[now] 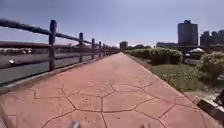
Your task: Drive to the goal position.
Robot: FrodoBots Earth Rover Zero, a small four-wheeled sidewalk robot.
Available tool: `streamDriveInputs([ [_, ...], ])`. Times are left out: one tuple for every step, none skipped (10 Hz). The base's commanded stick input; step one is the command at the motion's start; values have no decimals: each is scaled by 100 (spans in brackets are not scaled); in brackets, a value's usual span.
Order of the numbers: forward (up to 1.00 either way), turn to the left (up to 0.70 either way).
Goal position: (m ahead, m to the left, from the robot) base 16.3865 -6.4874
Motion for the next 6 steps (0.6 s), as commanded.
streamDriveInputs([
  [85,0],
  [85,0],
  [85,0],
  [85,0],
  [85,0],
  [85,0],
])
